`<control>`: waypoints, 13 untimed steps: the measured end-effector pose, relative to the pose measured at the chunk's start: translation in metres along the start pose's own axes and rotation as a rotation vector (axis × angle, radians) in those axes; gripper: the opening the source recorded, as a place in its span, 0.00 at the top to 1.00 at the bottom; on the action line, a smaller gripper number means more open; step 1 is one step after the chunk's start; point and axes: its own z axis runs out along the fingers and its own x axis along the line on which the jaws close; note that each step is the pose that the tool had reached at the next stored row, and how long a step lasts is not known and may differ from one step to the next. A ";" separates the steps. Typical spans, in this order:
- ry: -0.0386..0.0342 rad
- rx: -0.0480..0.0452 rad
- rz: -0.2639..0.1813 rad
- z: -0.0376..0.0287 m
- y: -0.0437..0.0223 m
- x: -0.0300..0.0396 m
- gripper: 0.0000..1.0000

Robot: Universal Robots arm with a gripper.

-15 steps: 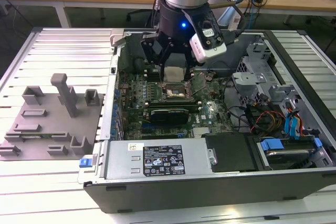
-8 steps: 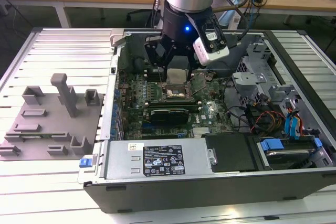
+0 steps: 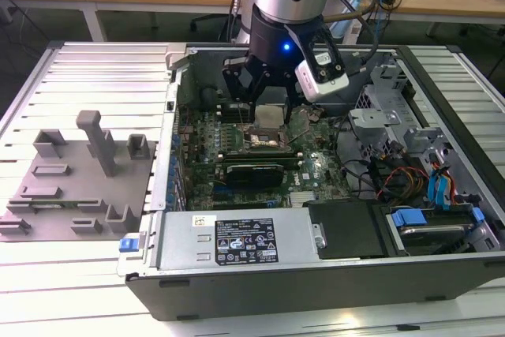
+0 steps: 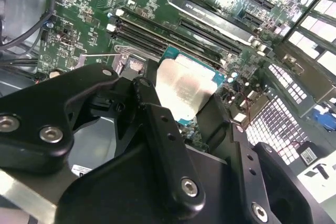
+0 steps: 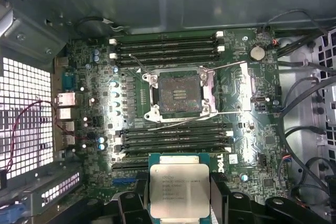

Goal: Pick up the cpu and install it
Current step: 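Pick up the cpu and move it towards the insertion slot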

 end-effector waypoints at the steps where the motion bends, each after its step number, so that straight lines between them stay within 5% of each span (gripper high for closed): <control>1: 0.0000 -0.0001 0.000 0.0001 0.0000 -0.0001 0.45; 13: 0.0002 -0.0035 0.000 0.0040 0.0032 -0.0010 0.45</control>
